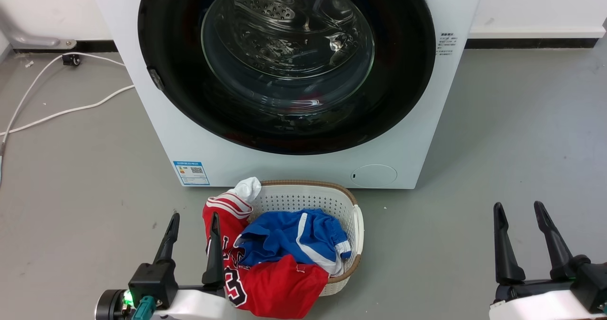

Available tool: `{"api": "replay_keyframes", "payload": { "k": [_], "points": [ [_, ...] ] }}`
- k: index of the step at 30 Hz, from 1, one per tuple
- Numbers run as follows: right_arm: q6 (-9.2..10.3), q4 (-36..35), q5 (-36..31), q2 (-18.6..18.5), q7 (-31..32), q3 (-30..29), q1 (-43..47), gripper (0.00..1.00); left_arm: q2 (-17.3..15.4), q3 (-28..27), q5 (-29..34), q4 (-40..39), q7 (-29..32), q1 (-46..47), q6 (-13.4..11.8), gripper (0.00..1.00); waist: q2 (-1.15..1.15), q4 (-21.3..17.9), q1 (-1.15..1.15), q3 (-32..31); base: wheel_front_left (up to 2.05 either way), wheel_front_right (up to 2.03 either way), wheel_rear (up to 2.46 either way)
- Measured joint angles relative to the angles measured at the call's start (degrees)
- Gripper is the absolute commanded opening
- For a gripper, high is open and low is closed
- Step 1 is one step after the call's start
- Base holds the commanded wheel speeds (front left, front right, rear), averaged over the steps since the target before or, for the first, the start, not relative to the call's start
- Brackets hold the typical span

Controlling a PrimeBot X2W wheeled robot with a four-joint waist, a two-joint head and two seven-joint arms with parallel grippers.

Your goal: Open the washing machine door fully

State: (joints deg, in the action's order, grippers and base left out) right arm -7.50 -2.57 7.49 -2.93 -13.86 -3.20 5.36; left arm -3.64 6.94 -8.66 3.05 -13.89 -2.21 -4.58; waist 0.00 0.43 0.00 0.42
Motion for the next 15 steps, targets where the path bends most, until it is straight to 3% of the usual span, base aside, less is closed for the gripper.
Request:
{"api": "replay_keyframes", "payload": {
  "k": [15],
  "points": [
    [0.0, 0.83, -0.93, 0.0, -1.18, 0.36, 0.8, 1.0, 0.62, -1.31, 3.47, 1.1, -1.14, -0.98, 0.88, 1.0, 0.0, 0.28, 0.0, -0.05, 0.0, 0.0, 0.0]
  ]
}}
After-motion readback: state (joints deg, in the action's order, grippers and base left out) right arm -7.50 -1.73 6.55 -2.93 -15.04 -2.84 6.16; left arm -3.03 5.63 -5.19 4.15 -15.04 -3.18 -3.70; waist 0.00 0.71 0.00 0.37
